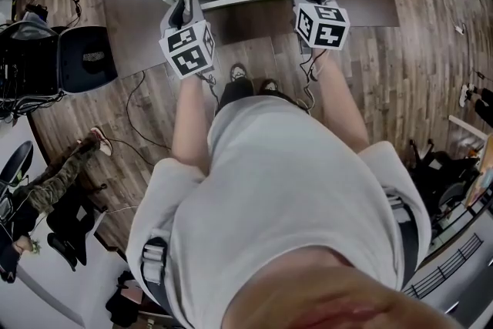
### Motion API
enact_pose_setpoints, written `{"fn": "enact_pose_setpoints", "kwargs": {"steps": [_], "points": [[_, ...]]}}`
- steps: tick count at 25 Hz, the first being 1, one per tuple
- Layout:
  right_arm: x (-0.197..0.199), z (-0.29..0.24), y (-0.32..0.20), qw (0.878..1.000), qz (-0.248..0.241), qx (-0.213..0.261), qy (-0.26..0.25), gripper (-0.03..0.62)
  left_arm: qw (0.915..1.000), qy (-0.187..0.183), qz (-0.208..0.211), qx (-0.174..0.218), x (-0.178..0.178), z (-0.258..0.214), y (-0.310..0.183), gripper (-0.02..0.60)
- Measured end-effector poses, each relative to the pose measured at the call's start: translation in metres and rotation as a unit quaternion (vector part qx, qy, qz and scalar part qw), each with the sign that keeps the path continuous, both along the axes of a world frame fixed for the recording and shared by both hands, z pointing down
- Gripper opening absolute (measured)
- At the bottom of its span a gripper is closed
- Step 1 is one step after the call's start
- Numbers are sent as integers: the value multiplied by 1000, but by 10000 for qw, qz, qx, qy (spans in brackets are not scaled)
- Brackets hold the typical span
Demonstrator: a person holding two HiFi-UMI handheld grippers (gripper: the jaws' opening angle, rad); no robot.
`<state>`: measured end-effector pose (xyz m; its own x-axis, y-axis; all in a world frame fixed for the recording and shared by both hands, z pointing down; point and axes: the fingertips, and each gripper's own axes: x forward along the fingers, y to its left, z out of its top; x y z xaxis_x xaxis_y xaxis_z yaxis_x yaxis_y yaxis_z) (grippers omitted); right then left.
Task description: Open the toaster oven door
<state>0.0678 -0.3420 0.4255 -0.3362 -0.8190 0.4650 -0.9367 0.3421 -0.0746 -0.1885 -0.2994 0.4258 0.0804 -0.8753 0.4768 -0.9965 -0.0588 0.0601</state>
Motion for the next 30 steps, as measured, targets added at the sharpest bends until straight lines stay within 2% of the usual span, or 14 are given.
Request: {"fn": "enact_pose_setpoints", "kwargs": {"steps": [5,30], "points": [[0,1,3,10000,-13,81,-16,92,9999,-46,89,-40,0,2,3,101],[7,9,32,9995,-184,247,-38,98,9997,-223,-3,-131,7,10,31,100]]}}
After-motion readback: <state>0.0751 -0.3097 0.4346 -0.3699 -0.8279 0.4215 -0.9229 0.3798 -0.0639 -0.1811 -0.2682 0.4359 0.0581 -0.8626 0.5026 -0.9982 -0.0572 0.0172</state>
